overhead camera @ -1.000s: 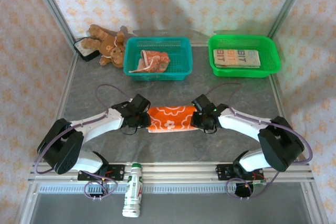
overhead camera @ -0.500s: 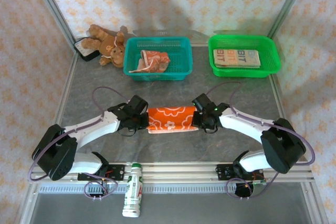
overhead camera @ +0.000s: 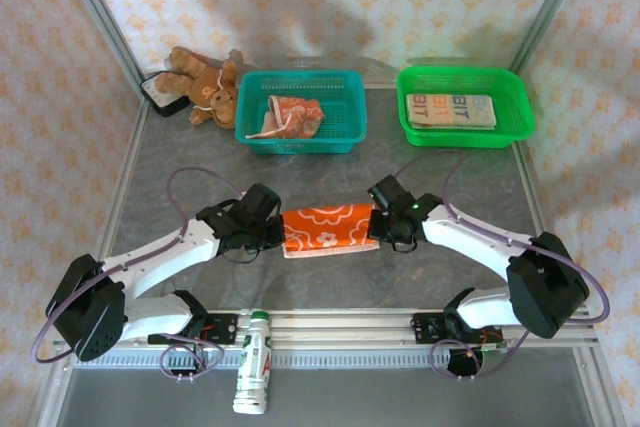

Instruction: Fold and stack the towels

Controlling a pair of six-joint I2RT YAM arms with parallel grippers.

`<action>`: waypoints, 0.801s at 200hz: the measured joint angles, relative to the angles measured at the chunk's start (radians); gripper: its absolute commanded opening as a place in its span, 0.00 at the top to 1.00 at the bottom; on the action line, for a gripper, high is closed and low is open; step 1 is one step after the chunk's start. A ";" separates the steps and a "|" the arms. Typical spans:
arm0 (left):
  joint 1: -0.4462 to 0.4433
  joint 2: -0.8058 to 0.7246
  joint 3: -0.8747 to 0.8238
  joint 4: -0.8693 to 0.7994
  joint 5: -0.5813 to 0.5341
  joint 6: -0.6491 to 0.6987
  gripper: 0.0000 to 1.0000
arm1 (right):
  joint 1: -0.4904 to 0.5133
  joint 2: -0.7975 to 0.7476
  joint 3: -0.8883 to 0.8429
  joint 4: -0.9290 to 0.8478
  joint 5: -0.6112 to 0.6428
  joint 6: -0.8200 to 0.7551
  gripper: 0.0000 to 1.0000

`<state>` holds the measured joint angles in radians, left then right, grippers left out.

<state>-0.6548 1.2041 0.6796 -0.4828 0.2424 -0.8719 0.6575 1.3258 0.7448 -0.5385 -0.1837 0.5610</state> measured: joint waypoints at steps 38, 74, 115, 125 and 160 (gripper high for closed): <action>-0.049 0.084 -0.080 0.074 0.015 -0.049 0.97 | 0.000 0.034 -0.053 0.031 -0.015 -0.001 0.88; -0.066 0.131 -0.087 0.087 0.013 -0.057 0.64 | -0.002 0.046 -0.057 0.042 -0.023 -0.013 0.63; -0.064 0.126 -0.036 0.047 -0.008 -0.024 0.58 | -0.004 -0.007 -0.056 0.057 -0.005 -0.028 0.50; -0.062 0.127 -0.014 0.036 -0.014 -0.010 0.56 | -0.004 -0.009 -0.056 0.068 0.003 -0.034 0.49; -0.042 0.169 0.051 0.024 -0.025 0.037 0.56 | -0.004 0.032 -0.038 0.113 0.021 -0.050 0.49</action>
<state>-0.6971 1.3735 0.7311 -0.4583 0.2176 -0.8349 0.6537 1.3579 0.7067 -0.4255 -0.1631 0.5114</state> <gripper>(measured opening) 0.442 0.510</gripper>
